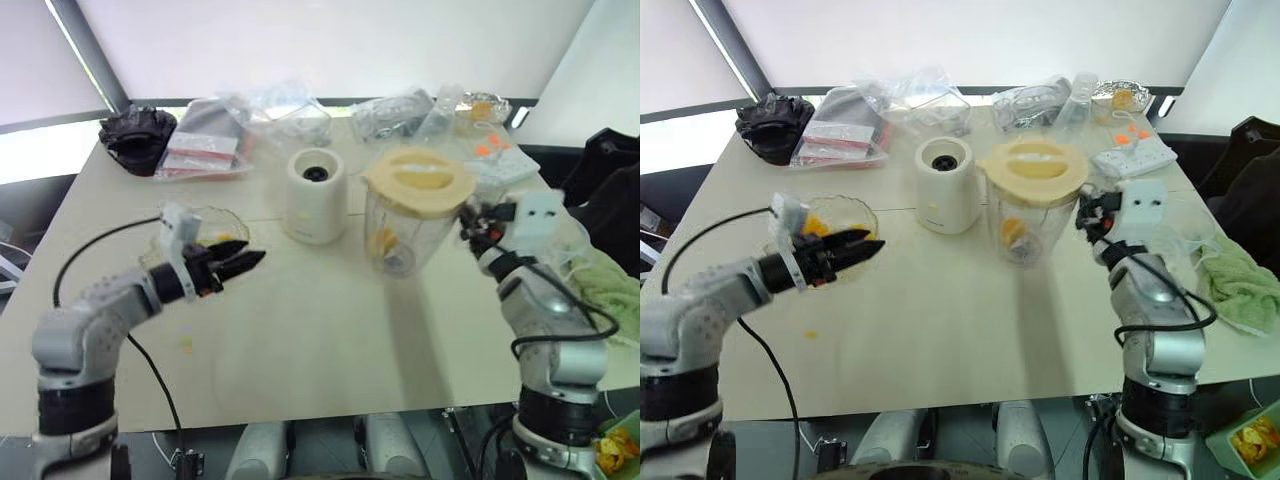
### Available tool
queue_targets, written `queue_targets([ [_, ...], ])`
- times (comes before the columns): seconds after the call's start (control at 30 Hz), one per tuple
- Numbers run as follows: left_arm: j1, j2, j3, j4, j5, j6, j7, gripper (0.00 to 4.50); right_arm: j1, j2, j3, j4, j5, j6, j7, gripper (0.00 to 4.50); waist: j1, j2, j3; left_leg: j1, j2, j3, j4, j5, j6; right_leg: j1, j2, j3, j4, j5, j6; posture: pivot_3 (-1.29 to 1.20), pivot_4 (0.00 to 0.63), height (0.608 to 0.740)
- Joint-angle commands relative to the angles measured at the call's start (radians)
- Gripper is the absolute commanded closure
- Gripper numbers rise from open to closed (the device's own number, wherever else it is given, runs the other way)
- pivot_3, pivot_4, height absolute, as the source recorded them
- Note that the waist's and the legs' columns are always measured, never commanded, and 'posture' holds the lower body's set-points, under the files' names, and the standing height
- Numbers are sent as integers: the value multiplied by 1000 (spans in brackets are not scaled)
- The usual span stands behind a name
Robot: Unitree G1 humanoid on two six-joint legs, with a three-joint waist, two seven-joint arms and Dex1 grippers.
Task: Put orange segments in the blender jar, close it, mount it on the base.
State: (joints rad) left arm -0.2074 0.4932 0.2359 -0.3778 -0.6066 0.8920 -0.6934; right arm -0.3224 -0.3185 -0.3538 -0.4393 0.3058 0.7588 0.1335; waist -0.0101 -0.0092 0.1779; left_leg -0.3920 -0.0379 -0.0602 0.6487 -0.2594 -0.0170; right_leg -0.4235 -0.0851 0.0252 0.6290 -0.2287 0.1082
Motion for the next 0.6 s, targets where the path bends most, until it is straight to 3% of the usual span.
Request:
queue_targets([
  [0.03, -11, -54, -22, -64, 16, -109, 54, 1706, -137, -64, -46, -49, 54, 43, -3, 3530, 1, 0, 1, 0, 0, 0, 0, 0, 0, 0, 0, 0, 0, 0, 0, 0, 150, 740],
  [0.17, -4, -94, -53, -72, 46, -190, 102, 1706, -327, -128, -41, 50, 55, 104, -25, 3530, -8, 3, 2, 0, 0, 1, 1, 0, 0, 0, 0, 0, -1, 0, 0, 0, 150, 740],
  [0.27, 26, -141, -93, -110, 77, -254, 154, 1706, -558, -165, 13, 226, 33, 108, -28, 3530, -12, 3, 3, 0, 0, 3, 0, 0, 0, -1, 0, 0, 0, 1, 0, 0, 150, 740],
  [0.6, 123, -185, -193, -143, 195, -411, 233, 1706, -946, -69, 151, 712, -49, -85, -11, 3530, -10, 5, 5, -1, 0, 3, -2, 0, 0, -3, 2, 0, -1, 2, 1, 0, 150, 740],
])
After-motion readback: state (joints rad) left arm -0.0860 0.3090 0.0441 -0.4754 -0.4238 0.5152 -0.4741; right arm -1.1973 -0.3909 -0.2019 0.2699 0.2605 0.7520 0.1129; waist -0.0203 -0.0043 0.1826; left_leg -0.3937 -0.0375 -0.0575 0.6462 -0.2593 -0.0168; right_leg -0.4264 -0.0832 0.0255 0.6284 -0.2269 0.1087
